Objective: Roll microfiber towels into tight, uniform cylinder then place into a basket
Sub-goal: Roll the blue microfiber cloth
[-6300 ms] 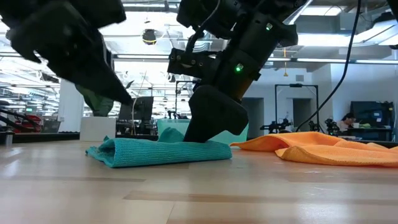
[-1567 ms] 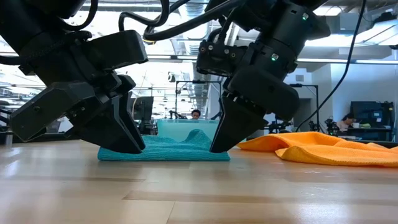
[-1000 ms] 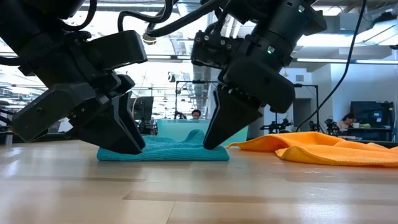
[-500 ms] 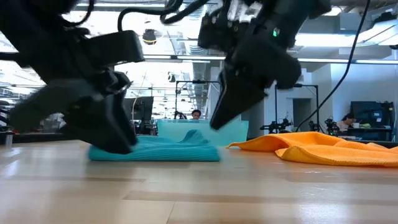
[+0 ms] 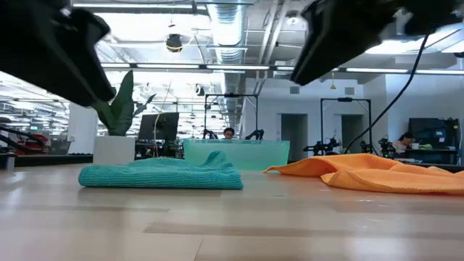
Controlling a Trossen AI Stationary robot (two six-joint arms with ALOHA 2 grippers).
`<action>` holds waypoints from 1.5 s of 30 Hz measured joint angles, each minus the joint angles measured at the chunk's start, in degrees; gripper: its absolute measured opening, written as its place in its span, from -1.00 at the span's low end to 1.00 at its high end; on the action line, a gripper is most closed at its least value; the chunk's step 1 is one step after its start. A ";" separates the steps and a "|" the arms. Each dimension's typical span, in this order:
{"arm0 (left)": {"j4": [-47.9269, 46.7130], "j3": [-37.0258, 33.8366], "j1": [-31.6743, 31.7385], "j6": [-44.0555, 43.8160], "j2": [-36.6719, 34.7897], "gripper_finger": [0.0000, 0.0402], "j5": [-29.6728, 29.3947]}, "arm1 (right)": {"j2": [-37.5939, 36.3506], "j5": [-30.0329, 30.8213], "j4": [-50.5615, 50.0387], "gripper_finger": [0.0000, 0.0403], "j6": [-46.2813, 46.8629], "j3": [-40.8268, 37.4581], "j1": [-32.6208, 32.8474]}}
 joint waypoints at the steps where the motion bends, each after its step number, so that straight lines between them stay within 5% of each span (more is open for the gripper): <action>1: -0.02 0.02 -0.94 0.56 -0.36 -0.12 -0.39 | 0.17 0.08 0.08 -0.45 -0.48 0.00 0.66; 20: -0.48 8.48 -9.44 9.26 -0.69 -0.12 -7.29 | 1.01 0.51 11.90 -0.45 -15.95 5.02 4.90; 29: 0.74 2.13 -9.57 0.39 -0.69 -0.12 -7.58 | 1.54 -0.45 10.08 -0.45 -12.74 5.64 6.57; 37: 12.16 -5.28 -8.46 1.44 -0.69 -0.12 -5.90 | 1.55 -10.78 7.47 -0.45 -4.19 5.60 4.05; 45: 17.82 -8.38 -7.11 1.89 -0.71 -0.12 -5.50 | 1.55 -12.40 6.56 -0.37 -3.00 5.60 3.93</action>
